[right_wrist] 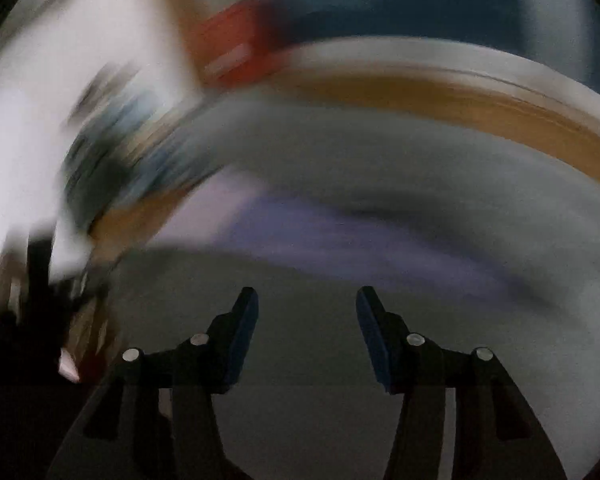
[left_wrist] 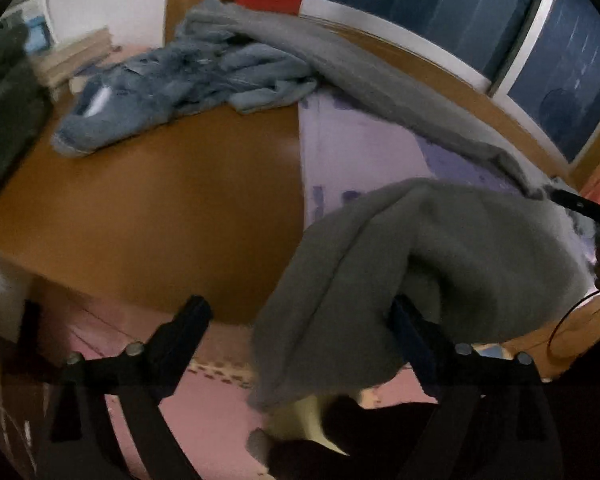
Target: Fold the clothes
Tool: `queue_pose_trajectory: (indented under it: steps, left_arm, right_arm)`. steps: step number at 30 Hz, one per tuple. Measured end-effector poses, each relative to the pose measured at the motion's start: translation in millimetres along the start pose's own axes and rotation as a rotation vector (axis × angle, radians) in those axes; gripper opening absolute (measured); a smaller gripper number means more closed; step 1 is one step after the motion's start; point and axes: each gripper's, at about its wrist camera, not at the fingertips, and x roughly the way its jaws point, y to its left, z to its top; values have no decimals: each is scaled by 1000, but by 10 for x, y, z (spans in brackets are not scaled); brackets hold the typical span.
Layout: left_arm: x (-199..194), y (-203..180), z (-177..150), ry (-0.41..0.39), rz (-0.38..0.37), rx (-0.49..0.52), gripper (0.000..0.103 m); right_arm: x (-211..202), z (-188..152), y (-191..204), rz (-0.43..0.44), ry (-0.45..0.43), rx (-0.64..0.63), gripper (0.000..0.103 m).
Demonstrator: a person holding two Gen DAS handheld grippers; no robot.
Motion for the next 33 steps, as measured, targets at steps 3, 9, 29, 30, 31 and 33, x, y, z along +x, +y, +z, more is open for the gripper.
queue_pose_trajectory:
  steps: [3, 9, 29, 30, 31, 33]
  left_arm:
    - [152, 311, -191, 113, -148, -173, 95]
    - [452, 380, -251, 99, -196, -137, 89]
    - [-642, 360, 1113, 42, 126, 182, 4]
    - [-470, 426, 1165, 79, 109, 153, 5]
    - [-317, 528, 1194, 110, 97, 108, 6]
    - [-140, 699, 1259, 114, 131, 2, 14]
  right_arm:
    - [700, 262, 608, 24, 96, -220, 60]
    - [1269, 554, 1073, 50, 161, -408, 24]
    - [1195, 1033, 862, 86, 23, -181, 8]
    - [1322, 1030, 818, 69, 39, -160, 8]
    - [1449, 1027, 773, 52, 55, -138, 12]
    - [1646, 1016, 690, 12, 77, -95, 23]
